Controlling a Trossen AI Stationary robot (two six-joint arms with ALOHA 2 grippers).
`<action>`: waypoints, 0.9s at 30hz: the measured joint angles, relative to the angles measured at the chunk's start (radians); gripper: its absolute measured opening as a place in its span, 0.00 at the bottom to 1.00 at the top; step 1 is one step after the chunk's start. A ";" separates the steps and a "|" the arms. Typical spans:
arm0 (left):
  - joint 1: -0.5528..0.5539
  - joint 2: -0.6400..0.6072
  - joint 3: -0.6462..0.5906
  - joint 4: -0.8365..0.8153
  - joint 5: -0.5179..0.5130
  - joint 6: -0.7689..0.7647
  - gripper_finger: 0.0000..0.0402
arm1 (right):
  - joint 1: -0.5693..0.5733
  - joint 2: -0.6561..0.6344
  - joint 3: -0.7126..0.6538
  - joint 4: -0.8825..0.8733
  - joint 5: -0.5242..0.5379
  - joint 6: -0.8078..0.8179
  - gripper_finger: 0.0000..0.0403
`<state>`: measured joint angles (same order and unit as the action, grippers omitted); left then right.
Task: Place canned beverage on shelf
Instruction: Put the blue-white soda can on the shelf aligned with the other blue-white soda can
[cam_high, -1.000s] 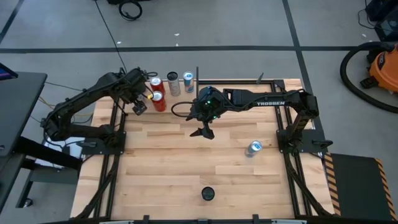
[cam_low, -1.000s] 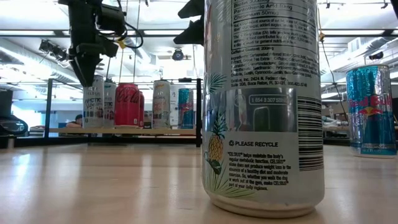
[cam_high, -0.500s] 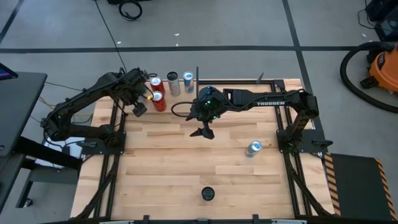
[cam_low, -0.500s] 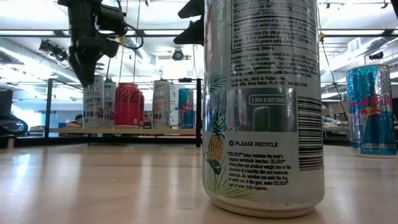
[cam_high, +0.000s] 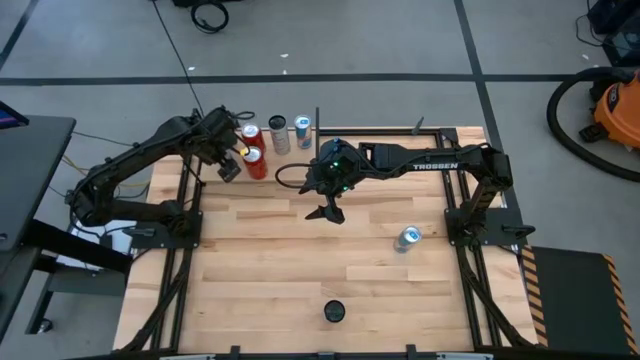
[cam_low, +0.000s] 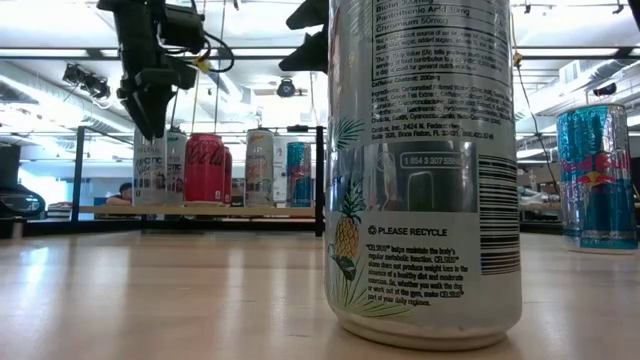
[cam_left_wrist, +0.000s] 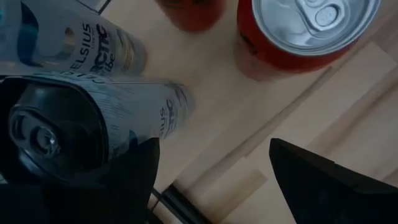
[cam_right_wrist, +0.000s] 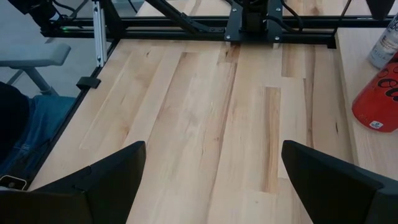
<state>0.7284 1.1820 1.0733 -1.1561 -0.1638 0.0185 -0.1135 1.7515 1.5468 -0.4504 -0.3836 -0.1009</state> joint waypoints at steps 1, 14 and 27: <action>0.000 0.000 0.000 0.000 0.000 -0.006 0.78 | 0.000 0.000 0.000 0.000 0.000 0.000 0.96; 0.003 0.000 0.000 -0.067 -0.074 -0.007 0.78 | 0.000 0.000 0.000 0.000 0.000 0.000 0.96; 0.010 0.000 0.000 -0.164 -0.098 -0.008 0.78 | 0.000 0.000 0.000 -0.002 0.000 0.000 0.96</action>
<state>0.7387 1.1824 1.0733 -1.3197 -0.2618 0.0102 -0.1139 1.7515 1.5471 -0.4522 -0.3836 -0.1005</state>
